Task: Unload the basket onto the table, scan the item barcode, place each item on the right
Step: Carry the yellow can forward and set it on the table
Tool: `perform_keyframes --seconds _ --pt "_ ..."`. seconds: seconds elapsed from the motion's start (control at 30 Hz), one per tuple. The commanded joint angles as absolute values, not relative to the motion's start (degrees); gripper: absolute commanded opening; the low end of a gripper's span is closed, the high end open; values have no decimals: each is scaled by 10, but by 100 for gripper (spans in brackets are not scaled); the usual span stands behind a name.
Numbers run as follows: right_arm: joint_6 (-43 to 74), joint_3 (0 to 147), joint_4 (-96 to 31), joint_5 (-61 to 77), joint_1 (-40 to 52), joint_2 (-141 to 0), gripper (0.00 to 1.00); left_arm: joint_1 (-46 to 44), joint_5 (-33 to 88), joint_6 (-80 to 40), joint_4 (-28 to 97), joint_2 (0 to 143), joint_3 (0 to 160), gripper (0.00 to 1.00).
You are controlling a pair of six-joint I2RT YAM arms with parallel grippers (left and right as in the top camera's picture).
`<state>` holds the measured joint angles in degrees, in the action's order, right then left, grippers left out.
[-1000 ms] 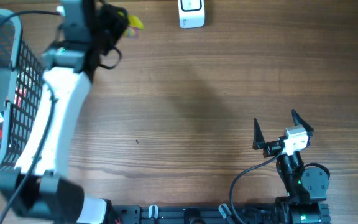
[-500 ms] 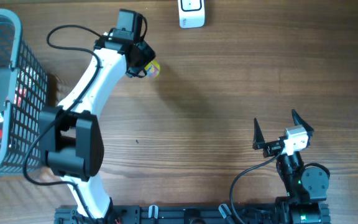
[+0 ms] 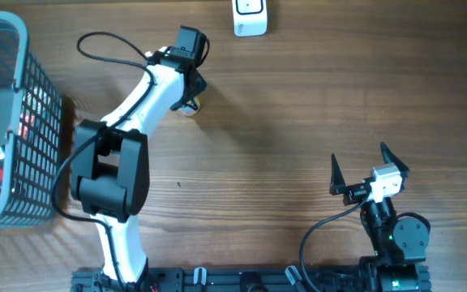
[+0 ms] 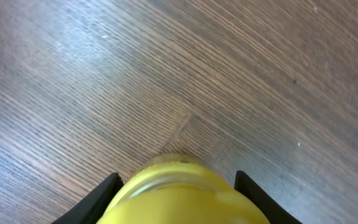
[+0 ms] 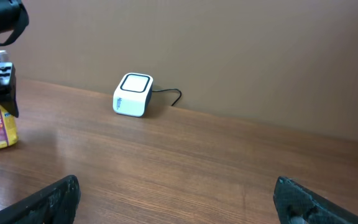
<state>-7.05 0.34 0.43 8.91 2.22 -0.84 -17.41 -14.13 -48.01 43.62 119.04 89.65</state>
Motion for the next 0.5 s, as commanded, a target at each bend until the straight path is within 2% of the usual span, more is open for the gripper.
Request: perform_keyframes --seconds 0.0,0.13,0.23,0.47 --pt "-60 3 6 85 23 -6 100 -195 -148 -398 438 1208 900 47" --pt "-60 3 6 85 23 -6 100 -213 -136 -273 437 1208 900 48" --pt "-60 3 6 85 23 -6 100 -222 -81 -159 446 1208 900 56" --pt "-60 3 6 85 23 -6 100 -223 -73 -47 461 1208 900 59"
